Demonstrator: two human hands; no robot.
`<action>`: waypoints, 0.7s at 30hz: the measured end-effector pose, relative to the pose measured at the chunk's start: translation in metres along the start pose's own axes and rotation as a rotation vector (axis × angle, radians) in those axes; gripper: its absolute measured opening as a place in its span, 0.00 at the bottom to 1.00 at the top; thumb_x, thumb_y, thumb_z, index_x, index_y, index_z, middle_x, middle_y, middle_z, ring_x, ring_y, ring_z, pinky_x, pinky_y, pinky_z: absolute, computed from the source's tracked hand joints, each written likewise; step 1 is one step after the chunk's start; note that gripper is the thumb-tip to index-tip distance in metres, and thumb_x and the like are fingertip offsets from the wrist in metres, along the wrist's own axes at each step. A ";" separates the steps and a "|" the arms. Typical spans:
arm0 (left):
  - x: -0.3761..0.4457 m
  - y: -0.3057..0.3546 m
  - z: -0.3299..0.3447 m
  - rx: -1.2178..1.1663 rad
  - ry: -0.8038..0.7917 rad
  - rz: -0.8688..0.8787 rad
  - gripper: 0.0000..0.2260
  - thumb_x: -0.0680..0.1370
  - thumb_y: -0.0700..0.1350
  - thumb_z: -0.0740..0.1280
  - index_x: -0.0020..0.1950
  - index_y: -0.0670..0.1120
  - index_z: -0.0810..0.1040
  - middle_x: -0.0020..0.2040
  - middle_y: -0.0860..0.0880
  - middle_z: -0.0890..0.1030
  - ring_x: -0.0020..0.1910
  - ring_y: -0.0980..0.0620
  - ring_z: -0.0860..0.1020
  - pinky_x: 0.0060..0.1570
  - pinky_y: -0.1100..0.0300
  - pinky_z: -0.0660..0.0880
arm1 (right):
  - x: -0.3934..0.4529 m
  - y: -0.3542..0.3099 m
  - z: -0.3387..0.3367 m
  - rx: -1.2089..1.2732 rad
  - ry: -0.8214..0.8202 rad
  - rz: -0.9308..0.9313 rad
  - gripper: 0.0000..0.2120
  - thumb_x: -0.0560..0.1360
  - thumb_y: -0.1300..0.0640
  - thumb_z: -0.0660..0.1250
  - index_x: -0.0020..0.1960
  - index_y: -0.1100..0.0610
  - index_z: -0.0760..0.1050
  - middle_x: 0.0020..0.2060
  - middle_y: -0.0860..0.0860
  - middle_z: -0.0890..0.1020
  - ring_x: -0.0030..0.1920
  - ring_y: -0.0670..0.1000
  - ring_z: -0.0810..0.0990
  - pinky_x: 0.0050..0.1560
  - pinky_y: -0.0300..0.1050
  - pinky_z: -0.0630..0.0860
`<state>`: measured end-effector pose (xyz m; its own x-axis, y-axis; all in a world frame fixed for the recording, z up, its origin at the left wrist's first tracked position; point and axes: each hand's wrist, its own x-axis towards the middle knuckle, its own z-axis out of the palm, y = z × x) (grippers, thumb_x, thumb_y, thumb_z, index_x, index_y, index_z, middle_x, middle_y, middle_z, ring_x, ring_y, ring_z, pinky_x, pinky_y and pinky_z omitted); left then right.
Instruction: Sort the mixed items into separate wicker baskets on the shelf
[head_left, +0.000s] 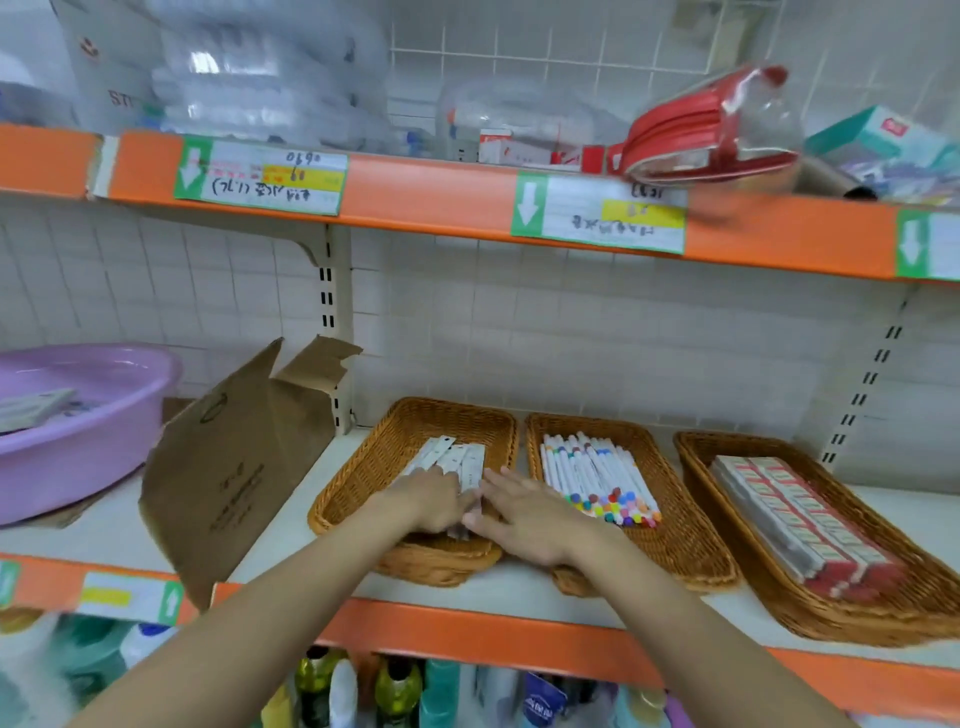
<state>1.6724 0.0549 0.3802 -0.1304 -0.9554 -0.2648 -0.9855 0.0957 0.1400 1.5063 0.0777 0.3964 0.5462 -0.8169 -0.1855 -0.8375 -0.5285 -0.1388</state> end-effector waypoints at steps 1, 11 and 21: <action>-0.003 0.006 0.003 0.010 -0.007 -0.010 0.25 0.82 0.57 0.46 0.74 0.45 0.63 0.73 0.37 0.63 0.71 0.38 0.62 0.69 0.45 0.62 | -0.012 0.003 0.000 -0.003 0.007 0.001 0.34 0.80 0.36 0.46 0.80 0.52 0.45 0.78 0.47 0.44 0.78 0.47 0.41 0.76 0.50 0.40; -0.074 0.123 0.027 0.040 0.111 0.032 0.33 0.81 0.64 0.45 0.79 0.47 0.40 0.78 0.44 0.37 0.77 0.45 0.38 0.75 0.48 0.39 | -0.133 0.052 0.018 -0.053 0.021 0.118 0.38 0.78 0.32 0.48 0.78 0.48 0.36 0.78 0.45 0.39 0.77 0.48 0.37 0.75 0.57 0.37; -0.110 0.233 0.066 0.142 0.144 0.148 0.35 0.80 0.65 0.46 0.79 0.47 0.39 0.78 0.45 0.36 0.76 0.47 0.35 0.74 0.49 0.35 | -0.242 0.108 0.049 0.008 0.024 0.212 0.40 0.77 0.32 0.50 0.79 0.50 0.37 0.78 0.48 0.38 0.77 0.50 0.37 0.74 0.58 0.36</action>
<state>1.4499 0.2006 0.3794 -0.2676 -0.9571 -0.1109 -0.9635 0.2660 0.0292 1.2844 0.2299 0.3783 0.3571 -0.9149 -0.1882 -0.9335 -0.3423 -0.1068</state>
